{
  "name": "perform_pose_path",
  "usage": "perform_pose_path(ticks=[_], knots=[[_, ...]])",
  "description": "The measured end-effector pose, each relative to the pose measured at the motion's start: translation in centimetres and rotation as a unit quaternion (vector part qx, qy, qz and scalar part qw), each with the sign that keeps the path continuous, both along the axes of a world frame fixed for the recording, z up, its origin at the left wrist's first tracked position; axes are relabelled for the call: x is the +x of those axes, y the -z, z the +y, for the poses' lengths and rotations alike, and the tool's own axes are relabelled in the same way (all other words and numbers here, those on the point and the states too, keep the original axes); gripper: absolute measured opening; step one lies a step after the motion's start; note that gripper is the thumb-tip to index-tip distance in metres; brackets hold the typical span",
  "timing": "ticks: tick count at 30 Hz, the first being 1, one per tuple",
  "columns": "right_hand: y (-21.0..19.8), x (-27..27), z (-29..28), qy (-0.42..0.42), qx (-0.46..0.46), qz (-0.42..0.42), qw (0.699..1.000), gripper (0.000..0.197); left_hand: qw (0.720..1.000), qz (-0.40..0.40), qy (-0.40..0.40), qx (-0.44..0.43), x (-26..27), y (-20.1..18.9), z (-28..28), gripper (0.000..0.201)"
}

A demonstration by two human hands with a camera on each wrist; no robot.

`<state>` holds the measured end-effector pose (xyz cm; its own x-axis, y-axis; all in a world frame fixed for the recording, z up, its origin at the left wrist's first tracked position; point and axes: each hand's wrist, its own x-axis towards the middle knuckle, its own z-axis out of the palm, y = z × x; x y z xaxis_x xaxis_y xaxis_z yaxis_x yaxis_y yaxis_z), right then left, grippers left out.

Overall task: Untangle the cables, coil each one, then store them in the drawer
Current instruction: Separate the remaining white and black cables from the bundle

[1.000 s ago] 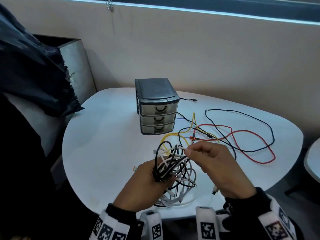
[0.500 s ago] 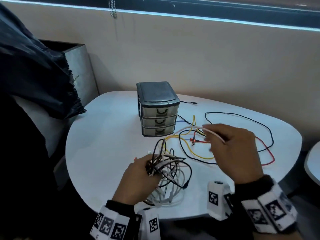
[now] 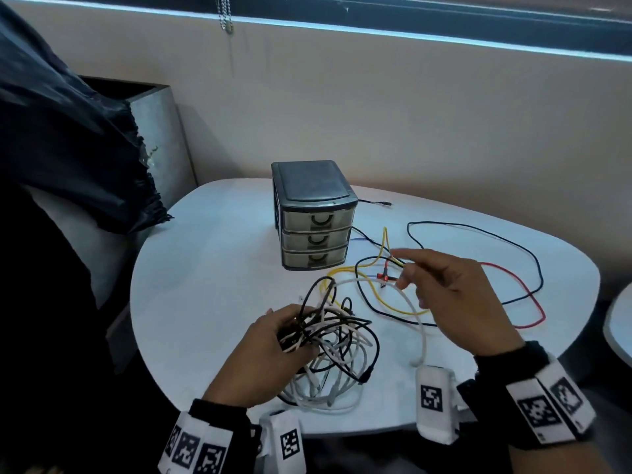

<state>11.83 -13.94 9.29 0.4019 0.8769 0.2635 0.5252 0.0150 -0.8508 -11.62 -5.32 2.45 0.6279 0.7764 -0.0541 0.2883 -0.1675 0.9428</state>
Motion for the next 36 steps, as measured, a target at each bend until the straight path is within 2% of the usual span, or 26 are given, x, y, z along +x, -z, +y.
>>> perform_pose_path(ticks=[4, 8, 14, 19, 22, 24, 28, 36], knots=[[0.6, -0.9, 1.0, -0.047, -0.055, -0.001, 0.997, 0.01, 1.0, -0.016, -0.012, -0.006, 0.3, 0.1, -0.1, 0.042], [2.2, -1.6, 0.6, -0.072, -0.092, -0.005, 0.993, 0.018, 0.999, -0.037, -0.025, -0.017, 0.0, 0.2, 0.2, 0.043], [2.4, -1.5, 0.3, -0.015, 0.025, 0.099, 0.995, 0.019, 0.995, -0.058, -0.04, -0.063, 0.1, 0.7, 0.5, 0.053], [2.2, -1.2, 0.6, -0.046, 0.008, 0.024, 0.999, 0.027, 0.997, -0.05, -0.027, -0.047, 0.5, 0.4, 0.1, 0.053], [2.0, -0.9, 1.1, -0.046, -0.003, -0.024, 0.999, 0.031, 0.998, -0.048, -0.026, -0.037, 0.7, 0.4, -0.2, 0.043], [1.8, -0.9, 1.5, -0.038, -0.004, -0.077, 0.996, 0.026, 0.997, -0.06, -0.023, -0.038, 0.9, 0.3, -0.5, 0.034], [1.0, -1.7, 2.6, -0.042, -0.008, -0.185, 0.982, 0.019, 0.991, -0.099, -0.023, -0.083, 1.1, 0.2, -0.7, 0.029], [-1.6, -2.0, 4.8, -0.103, -0.079, -0.285, 0.95, 0.022, 0.98, -0.138, -0.021, -0.145, 0.6, 0.3, -0.7, 0.02]])
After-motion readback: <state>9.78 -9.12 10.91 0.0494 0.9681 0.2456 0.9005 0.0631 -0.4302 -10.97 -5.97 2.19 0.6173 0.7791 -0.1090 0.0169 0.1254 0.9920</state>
